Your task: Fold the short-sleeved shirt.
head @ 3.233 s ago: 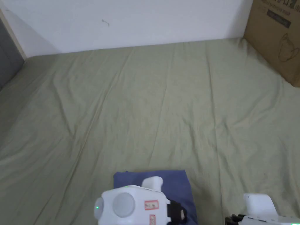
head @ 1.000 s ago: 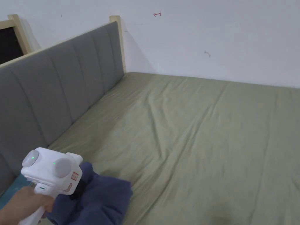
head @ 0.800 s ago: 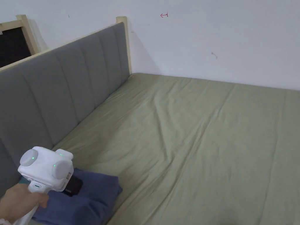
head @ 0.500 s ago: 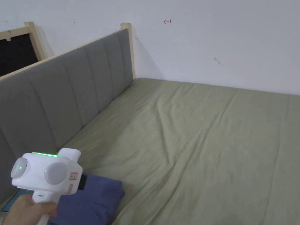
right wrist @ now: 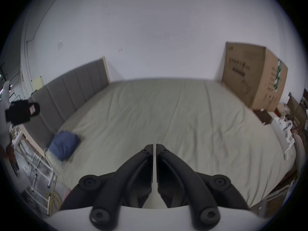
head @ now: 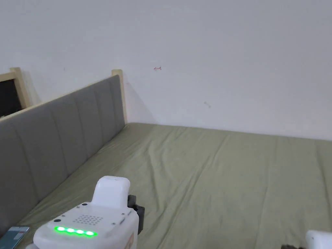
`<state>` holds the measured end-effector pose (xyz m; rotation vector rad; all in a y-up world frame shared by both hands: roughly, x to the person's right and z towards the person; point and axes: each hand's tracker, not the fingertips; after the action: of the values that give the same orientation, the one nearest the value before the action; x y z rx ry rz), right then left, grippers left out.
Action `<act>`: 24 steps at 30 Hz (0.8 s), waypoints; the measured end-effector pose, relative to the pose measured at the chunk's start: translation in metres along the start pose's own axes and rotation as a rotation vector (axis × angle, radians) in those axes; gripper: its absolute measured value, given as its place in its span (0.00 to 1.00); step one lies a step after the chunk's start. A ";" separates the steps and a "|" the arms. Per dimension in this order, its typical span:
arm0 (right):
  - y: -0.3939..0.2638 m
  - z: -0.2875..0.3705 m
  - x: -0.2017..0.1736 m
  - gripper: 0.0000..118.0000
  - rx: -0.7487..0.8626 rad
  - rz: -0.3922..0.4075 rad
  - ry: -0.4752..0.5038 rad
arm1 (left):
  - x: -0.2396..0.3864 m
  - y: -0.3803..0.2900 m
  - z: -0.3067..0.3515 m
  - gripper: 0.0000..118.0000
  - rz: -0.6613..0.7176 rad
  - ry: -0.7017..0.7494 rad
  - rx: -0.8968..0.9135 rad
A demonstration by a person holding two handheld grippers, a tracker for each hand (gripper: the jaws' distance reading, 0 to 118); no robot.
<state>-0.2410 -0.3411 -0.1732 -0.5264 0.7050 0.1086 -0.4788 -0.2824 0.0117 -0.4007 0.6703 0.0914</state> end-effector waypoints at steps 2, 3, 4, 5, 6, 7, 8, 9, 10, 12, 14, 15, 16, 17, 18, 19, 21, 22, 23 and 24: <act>0.016 0.016 -0.001 0.04 0.093 0.034 -0.029 | 0.017 0.004 0.015 0.00 -0.012 0.029 0.065; 0.022 0.024 -0.002 0.04 0.131 0.064 -0.056 | 0.023 0.006 0.021 0.00 -0.025 0.022 0.092; 0.029 0.030 -0.004 0.04 0.160 0.085 -0.083 | 0.028 0.007 0.027 0.00 -0.013 0.011 0.106; 0.034 0.037 -0.006 0.04 0.192 0.094 -0.106 | 0.033 0.009 0.032 0.00 0.000 0.014 0.117; 0.038 0.045 -0.006 0.04 0.226 0.089 -0.115 | 0.038 0.011 0.035 0.00 0.002 0.000 0.126; 0.040 0.052 -0.006 0.04 0.251 0.082 -0.112 | 0.042 0.012 0.039 0.00 0.018 -0.007 0.140; 0.042 0.057 -0.006 0.04 0.269 0.071 -0.107 | 0.046 0.013 0.043 0.00 0.019 -0.003 0.146; 0.043 0.063 -0.006 0.04 0.282 0.069 -0.110 | 0.051 0.014 0.047 0.00 0.007 -0.004 0.158; 0.043 0.068 -0.006 0.04 0.295 0.067 -0.117 | 0.056 0.014 0.050 0.00 0.006 0.002 0.167; 0.044 0.078 -0.006 0.04 0.336 0.058 -0.152 | 0.062 0.015 0.058 0.00 0.007 0.000 0.185; 0.044 0.087 -0.006 0.04 0.351 0.052 -0.166 | 0.066 0.017 0.064 0.00 0.029 -0.019 0.202; 0.043 0.091 -0.005 0.04 0.358 0.051 -0.166 | 0.068 0.017 0.065 0.00 0.018 -0.034 0.204; 0.043 0.093 -0.004 0.04 0.365 0.048 -0.165 | 0.070 0.017 0.067 0.00 0.015 -0.029 0.209; 0.043 0.095 -0.003 0.04 0.367 0.047 -0.167 | 0.073 0.017 0.069 0.00 -0.005 -0.006 0.221; 0.043 0.097 -0.003 0.04 0.368 0.047 -0.168 | 0.077 0.017 0.071 0.00 -0.035 0.007 0.231; 0.043 0.098 -0.002 0.04 0.368 0.047 -0.173 | 0.078 0.016 0.073 0.00 -0.036 0.009 0.241; 0.042 0.099 0.002 0.04 0.376 0.041 -0.182 | 0.077 0.015 0.076 0.00 -0.032 0.009 0.252; 0.043 0.099 0.003 0.04 0.376 0.035 -0.182 | 0.078 0.016 0.076 0.05 -0.017 0.019 0.258; 0.043 0.099 0.005 0.04 0.376 0.025 -0.183 | 0.077 0.016 0.076 0.16 0.003 0.028 0.270; 0.043 0.099 0.007 0.06 0.380 0.013 -0.183 | 0.075 0.017 0.077 0.39 0.014 0.017 0.274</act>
<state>-0.1891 -0.2555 -0.1329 -0.1454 0.5324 0.0327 -0.3786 -0.2404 0.0144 -0.1335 0.6914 0.0086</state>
